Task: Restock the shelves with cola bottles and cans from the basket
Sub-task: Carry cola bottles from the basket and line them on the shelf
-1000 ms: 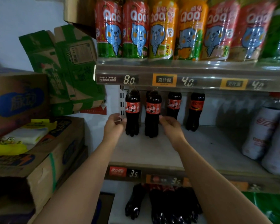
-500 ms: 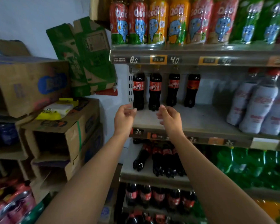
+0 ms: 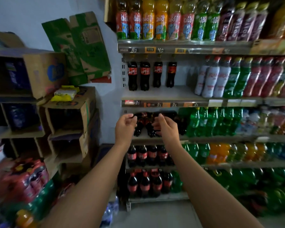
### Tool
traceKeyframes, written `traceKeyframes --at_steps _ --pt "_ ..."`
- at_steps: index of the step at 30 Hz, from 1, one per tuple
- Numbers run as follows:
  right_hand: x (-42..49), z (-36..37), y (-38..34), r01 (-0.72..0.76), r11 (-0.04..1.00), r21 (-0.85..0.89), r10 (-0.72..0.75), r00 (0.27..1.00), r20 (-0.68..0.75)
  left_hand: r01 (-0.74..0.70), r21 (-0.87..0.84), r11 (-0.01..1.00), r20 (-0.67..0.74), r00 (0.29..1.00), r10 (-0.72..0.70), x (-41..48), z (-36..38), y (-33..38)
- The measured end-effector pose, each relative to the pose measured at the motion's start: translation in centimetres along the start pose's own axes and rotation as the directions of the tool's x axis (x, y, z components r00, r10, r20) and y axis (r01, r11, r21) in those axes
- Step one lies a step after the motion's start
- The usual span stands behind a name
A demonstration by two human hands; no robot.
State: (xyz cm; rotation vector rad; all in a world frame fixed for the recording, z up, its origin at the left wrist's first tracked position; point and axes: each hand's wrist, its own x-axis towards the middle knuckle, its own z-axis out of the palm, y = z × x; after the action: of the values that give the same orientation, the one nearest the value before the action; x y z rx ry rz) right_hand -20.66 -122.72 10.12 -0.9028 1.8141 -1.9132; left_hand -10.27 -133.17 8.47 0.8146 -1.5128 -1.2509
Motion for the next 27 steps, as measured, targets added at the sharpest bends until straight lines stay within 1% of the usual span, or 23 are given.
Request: traceKeyframes --at_steps 5,12,14,17,22,24,27 --pt "-8.9 -1.8 -1.8 0.002 1.000 0.028 -0.002 1.000 -0.002 -0.010 0.017 1.000 0.041 0.999 0.010 -8.4 -2.4 2.9" --pt "-22.3 -6.9 -3.8 0.058 0.997 0.055 -0.059 0.998 0.019 -0.034 -0.035 0.999 0.082 0.996 0.037 -22.5 -4.2 6.9" --pt "-26.4 -8.7 -3.6 0.052 0.996 0.076 -0.053 0.998 0.015 -0.016 -0.047 0.999 0.089 0.996 0.020 -26.8 -4.1 7.3" --pt "-32.7 -12.4 -3.5 0.018 0.994 0.104 -0.019 1.000 0.016 0.060 -0.077 0.995 0.113 0.992 -0.051 -33.8 -3.5 7.5" --pt "-41.7 -17.4 -4.4 -0.049 0.992 0.117 0.049 0.999 0.004 0.124 -0.026 0.992 0.144 0.982 -0.119 -44.2 -3.3 8.4" --pt "-44.6 -18.5 -5.3 -0.059 0.988 0.140 0.060 0.998 -0.004 0.134 -0.032 0.991 0.146 0.981 -0.128 -47.6 -3.9 9.5" --pt "-48.8 -19.4 -7.0 -0.028 0.988 0.151 0.029 1.000 -0.009 0.107 -0.051 0.993 0.145 0.984 -0.099 -51.8 -5.2 11.3"
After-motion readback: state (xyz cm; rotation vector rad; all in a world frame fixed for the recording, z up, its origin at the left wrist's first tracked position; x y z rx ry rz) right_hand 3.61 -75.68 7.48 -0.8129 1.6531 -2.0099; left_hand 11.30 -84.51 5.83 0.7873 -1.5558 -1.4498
